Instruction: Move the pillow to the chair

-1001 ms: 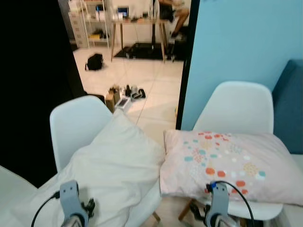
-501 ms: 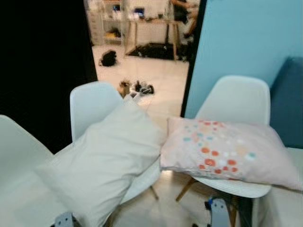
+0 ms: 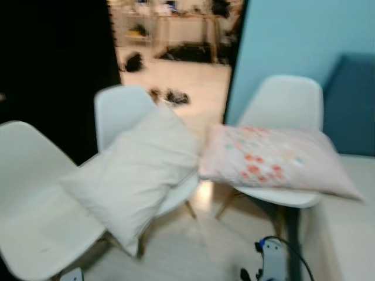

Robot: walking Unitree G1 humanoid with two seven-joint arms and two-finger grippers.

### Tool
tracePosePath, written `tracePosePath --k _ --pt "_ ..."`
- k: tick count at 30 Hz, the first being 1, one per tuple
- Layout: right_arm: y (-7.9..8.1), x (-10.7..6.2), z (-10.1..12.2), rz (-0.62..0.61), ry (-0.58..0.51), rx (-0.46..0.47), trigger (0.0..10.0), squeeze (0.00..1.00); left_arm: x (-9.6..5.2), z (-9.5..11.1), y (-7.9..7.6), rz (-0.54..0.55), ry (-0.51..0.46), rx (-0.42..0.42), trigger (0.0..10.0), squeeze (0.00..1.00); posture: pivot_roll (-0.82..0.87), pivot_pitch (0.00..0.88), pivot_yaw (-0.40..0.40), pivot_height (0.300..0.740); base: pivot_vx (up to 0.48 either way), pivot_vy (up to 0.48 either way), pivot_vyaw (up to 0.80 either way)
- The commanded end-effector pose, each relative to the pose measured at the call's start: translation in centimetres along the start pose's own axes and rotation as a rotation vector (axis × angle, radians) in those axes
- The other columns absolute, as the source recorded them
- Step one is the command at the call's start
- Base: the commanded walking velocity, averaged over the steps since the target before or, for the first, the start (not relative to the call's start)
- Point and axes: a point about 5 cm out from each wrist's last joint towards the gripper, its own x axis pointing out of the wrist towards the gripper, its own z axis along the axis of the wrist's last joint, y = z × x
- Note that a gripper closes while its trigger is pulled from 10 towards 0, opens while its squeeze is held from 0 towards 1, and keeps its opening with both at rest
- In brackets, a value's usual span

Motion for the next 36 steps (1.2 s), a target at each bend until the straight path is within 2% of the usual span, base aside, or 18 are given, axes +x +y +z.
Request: tracePosePath --k 1,5,14,18,20,22,30,36 --pt "0.1 0.1 0.9 0.001 -0.026 0.006 10.0 0.0 0.0 -0.1 -0.1 -0.006 0.005 0.007 10.0 0.0 0.13 0.0 0.004 0.74 -0.386 0.0 -0.73" --pt "0.7 0.3 4.0 0.017 -0.12 0.051 10.0 0.0 0.0 0.2 -0.3 -0.018 -0.004 0.013 10.0 0.0 0.13 0.0 0.008 0.74 -0.384 0.0 -0.73" --pt "0.6 0.1 7.1 0.003 -0.218 0.093 10.0 0.0 0.1 0.7 -0.5 -0.035 -0.021 0.025 10.0 0.0 0.12 0.0 0.009 0.74 -0.383 0.0 -0.73" --pt "0.1 -0.2 9.0 0.004 -0.286 0.174 10.0 0.0 0.2 1.1 -0.7 -0.047 -0.033 0.032 10.0 0.0 0.12 0.0 0.011 0.74 -0.373 0.0 -0.73" --pt "0.1 -0.2 9.1 0.005 -0.294 0.182 10.0 0.0 0.2 1.2 -0.7 -0.048 -0.034 0.032 10.0 0.0 0.12 0.0 0.011 0.74 -0.368 0.0 -0.73" --pt "-0.3 -0.4 10.2 0.011 -0.336 0.239 10.0 0.0 0.2 1.5 -0.9 -0.06 -0.046 0.031 10.0 0.0 0.11 0.0 0.011 0.74 -0.369 0.0 -0.73" --pt "-0.8 -0.6 11.0 0.001 -0.375 0.314 10.0 0.0 0.3 2.0 -1.7 -0.087 -0.066 0.04 10.0 0.0 0.11 0.0 0.01 0.74 -0.366 0.0 -0.73" --pt "-0.9 -0.8 11.4 0.007 -0.408 0.397 10.0 0.0 0.3 2.5 -2.4 -0.129 -0.098 0.106 10.0 0.0 0.12 0.0 0.012 0.74 -0.201 0.0 -0.72"
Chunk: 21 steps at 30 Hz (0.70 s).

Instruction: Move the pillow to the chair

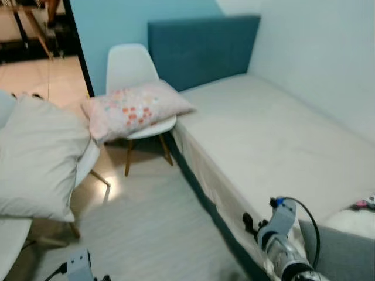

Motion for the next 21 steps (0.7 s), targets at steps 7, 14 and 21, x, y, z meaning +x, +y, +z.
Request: tracePosePath --k 7,14,21 --pt "-0.1 0.1 0.8 -0.006 -0.054 0.068 10.0 0.0 0.1 0.5 -0.4 -0.032 -0.028 0.036 10.0 0.0 0.12 0.0 0.015 0.74 0.0 0.0 -0.72" --pt "-0.1 0.1 1.5 -0.008 -0.104 0.149 10.0 0.0 0.0 0.2 -0.4 -0.056 -0.031 0.066 10.0 0.0 0.11 0.0 0.022 0.74 0.163 0.0 -0.24" --pt "-0.6 -0.1 0.3 -0.04 -0.055 0.129 10.0 0.0 0.0 0.3 -0.4 -0.059 -0.036 0.071 10.0 0.0 0.11 0.0 0.024 0.74 0.436 0.0 -0.65"
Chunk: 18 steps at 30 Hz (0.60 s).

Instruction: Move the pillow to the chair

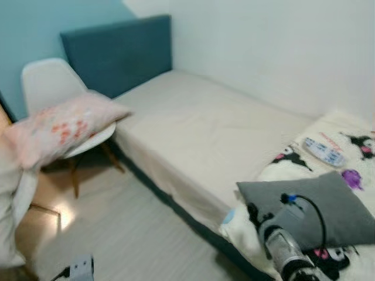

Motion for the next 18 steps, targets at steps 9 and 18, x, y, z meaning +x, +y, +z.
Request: tracePosePath --k 9,18 --pt "-1.3 -0.2 0.2 -0.048 -0.023 0.08 10.0 0.0 0.2 1.0 -0.6 -0.03 -0.035 0.015 10.0 0.0 0.11 0.0 0.032 0.74 0.463 0.0 -0.75" --pt "-2.0 -0.3 0.8 -0.063 -0.047 0.132 10.0 0.0 0.3 1.2 -0.4 -0.011 -0.042 -0.009 10.0 0.0 0.11 0.0 0.035 0.74 0.042 0.0 -0.38"
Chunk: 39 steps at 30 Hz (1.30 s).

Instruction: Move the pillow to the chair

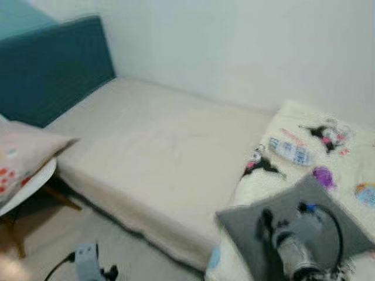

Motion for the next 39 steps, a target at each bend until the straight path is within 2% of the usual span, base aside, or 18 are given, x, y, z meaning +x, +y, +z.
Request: tracePosePath --k 1,5,9,18,24,25,29,33,39 --pt "0.4 -0.1 -1.0 0.004 0.03 -0.009 10.0 0.0 -0.8 -2.1 1.4 0.044 0.069 -0.006 10.0 0.0 0.1 0.0 0.037 0.74 0.0 0.0 -0.75" --pt "0.2 -0.1 -0.8 -0.011 0.022 -0.014 10.0 0.0 -0.9 -2.2 1.5 0.044 0.069 -0.008 10.0 0.0 0.11 0.0 0.037 0.74 0.0 0.0 -0.75" --pt "-0.5 0.0 0.8 -0.039 -0.03 0.001 10.0 0.0 -0.9 -2.4 1.6 0.045 0.07 -0.015 10.0 0.0 0.1 0.0 0.037 0.74 0.0 0.0 -0.74" --pt "-1.0 0.2 2.7 -0.054 -0.084 0.002 10.0 0.0 -0.6 -1.2 1.7 0.04 0.029 -0.025 10.0 0.0 0.08 0.0 0.04 0.74 0.0 0.0 -0.74" --pt "-0.9 0.2 2.3 -0.03 -0.068 0.009 10.0 0.0 -0.6 -1.1 1.8 0.041 0.032 -0.026 10.0 0.0 0.08 0.0 0.037 0.74 0.0 0.0 -0.74" --pt "-0.3 0.2 1.6 0.024 -0.044 0.04 10.0 0.0 -0.6 -1.2 1.9 0.053 0.033 -0.026 10.0 0.0 0.08 0.0 0.038 0.74 0.0 0.0 0.0" --pt "0.7 0.2 0.9 0.094 -0.017 0.044 10.0 0.0 -0.7 -1.4 2.1 0.063 0.04 -0.034 10.0 0.0 0.08 0.0 0.036 0.74 0.0 -0.318 0.0" --pt "0.8 0.2 0.7 0.093 -0.005 0.042 10.0 0.0 -0.8 -1.5 2.2 0.077 0.039 -0.063 10.0 0.0 0.08 0.0 0.033 0.74 0.0 -0.48 0.0" --pt "0.9 0.2 0.5 0.104 0.03 0.023 10.0 0.0 -0.8 -1.2 2.9 0.136 0.025 -0.066 10.0 0.0 0.08 0.0 0.031 0.715 0.0 0.0 0.0"
